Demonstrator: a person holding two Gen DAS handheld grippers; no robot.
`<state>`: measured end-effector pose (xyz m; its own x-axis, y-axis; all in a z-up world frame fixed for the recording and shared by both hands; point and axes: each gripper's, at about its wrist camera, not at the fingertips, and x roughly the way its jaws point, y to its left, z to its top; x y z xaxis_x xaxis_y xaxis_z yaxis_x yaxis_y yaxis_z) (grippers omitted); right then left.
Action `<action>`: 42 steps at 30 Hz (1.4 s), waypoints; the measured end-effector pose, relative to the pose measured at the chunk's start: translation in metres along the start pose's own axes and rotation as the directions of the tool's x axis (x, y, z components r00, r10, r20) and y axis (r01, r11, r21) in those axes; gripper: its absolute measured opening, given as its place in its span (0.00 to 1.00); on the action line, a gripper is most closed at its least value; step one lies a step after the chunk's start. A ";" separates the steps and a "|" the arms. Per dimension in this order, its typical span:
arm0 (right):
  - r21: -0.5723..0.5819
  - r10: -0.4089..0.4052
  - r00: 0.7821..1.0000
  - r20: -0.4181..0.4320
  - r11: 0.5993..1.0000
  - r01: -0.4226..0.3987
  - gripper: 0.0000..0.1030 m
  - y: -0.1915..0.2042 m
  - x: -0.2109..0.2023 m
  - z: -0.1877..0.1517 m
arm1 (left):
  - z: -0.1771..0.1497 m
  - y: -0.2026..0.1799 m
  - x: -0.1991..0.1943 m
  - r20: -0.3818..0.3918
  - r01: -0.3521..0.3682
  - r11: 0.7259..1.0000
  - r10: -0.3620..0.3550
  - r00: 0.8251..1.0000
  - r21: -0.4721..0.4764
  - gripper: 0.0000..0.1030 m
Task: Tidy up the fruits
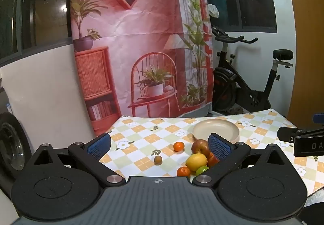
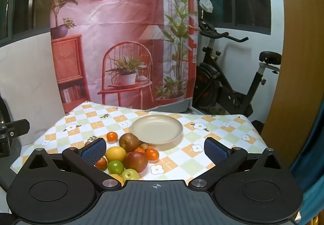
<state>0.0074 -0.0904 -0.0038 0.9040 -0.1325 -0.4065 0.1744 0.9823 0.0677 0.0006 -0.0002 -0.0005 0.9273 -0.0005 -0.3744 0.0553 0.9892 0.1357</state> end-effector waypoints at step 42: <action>-0.005 -0.003 1.000 0.005 1.000 0.003 1.00 -0.002 -0.003 0.000 | -0.003 0.000 -0.003 0.025 0.004 1.000 -0.004 1.000 0.009 1.00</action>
<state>0.0043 -0.0924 -0.0028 0.9055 -0.1358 -0.4020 0.1747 0.9827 0.0616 -0.0032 -0.0001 -0.0017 0.9359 -0.0083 -0.3522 0.0625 0.9878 0.1427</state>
